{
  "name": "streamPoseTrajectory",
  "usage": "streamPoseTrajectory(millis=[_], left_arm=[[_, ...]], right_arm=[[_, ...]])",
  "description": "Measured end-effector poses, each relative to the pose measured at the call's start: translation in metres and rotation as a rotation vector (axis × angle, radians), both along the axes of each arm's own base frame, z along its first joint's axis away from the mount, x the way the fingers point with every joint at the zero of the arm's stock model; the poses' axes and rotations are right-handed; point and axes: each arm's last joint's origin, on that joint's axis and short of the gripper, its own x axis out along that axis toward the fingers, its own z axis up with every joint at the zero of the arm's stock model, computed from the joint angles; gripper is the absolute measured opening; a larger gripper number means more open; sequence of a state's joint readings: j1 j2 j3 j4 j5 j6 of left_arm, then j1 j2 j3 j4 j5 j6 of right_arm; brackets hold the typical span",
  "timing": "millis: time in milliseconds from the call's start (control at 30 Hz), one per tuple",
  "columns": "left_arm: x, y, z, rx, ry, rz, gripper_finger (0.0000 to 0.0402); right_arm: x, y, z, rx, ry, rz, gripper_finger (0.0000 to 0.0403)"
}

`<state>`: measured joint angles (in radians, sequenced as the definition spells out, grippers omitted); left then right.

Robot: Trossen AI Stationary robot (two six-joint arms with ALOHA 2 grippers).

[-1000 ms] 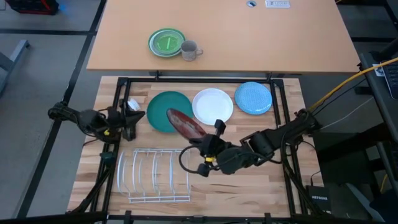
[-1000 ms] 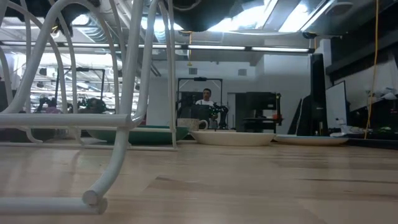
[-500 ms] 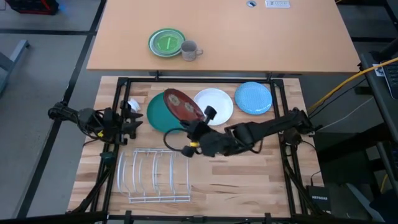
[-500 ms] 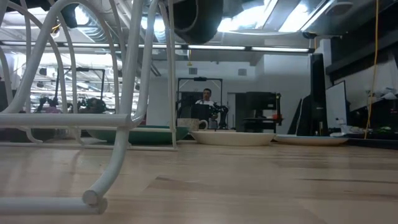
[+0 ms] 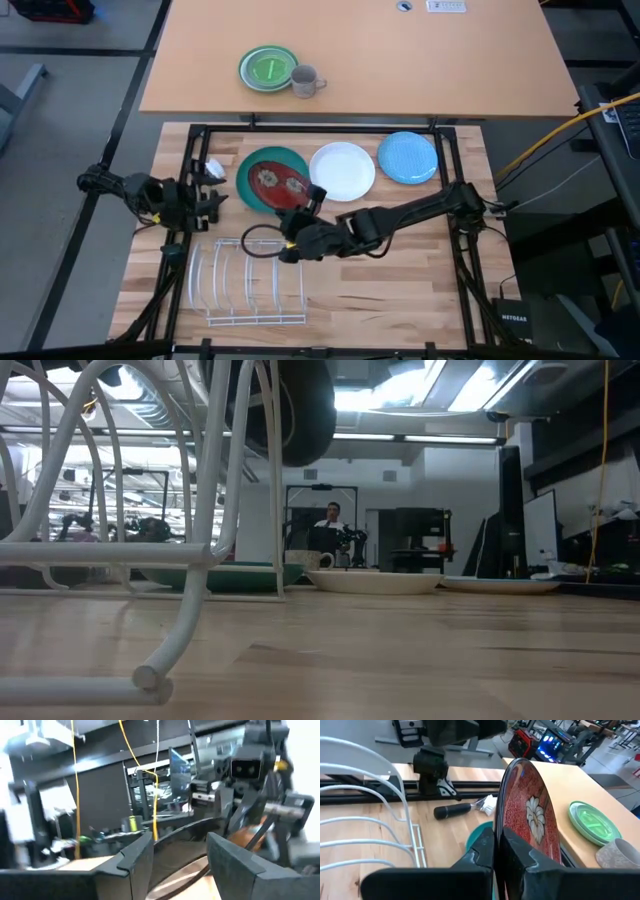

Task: Sort dishes
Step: Put the red plate into the dish rack

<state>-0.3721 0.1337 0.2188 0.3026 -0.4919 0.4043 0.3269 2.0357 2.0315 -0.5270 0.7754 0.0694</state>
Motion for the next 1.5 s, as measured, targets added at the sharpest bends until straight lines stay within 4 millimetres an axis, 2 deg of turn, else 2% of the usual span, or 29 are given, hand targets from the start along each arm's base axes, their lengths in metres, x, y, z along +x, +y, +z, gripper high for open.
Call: streamPoseTrajectory(millis=[500,667,933,1033,1200,1367,1500], left_arm=[[0.001,-0.002,-0.001,0.191,0.027,0.003,0.0170],[0.008,-0.006,0.005,0.243,0.179,-0.045,0.0170],[0.022,-0.012,0.038,0.235,0.367,-0.120,0.0170],[0.026,-0.016,0.047,0.230,0.453,-0.187,0.0170],[0.034,-0.019,0.059,0.267,0.545,-0.200,0.0170],[0.048,-0.022,0.062,0.296,0.597,-0.189,0.0170],[0.057,-0.021,0.054,0.300,0.694,-0.165,0.0170]], right_arm=[[0.006,0.005,-0.008,0.153,-0.018,0.070,0.0017],[0.006,0.006,-0.009,0.205,-0.015,0.110,0.0017],[0.006,0.008,-0.009,0.225,-0.006,0.143,0.0017],[0.006,0.008,-0.009,0.224,-0.005,0.144,0.0017],[0.006,0.008,-0.009,0.223,0.000,0.155,0.0017],[0.006,0.009,-0.009,0.221,0.007,0.172,0.0017],[0.007,0.010,-0.007,0.225,-0.006,0.201,0.0017]])
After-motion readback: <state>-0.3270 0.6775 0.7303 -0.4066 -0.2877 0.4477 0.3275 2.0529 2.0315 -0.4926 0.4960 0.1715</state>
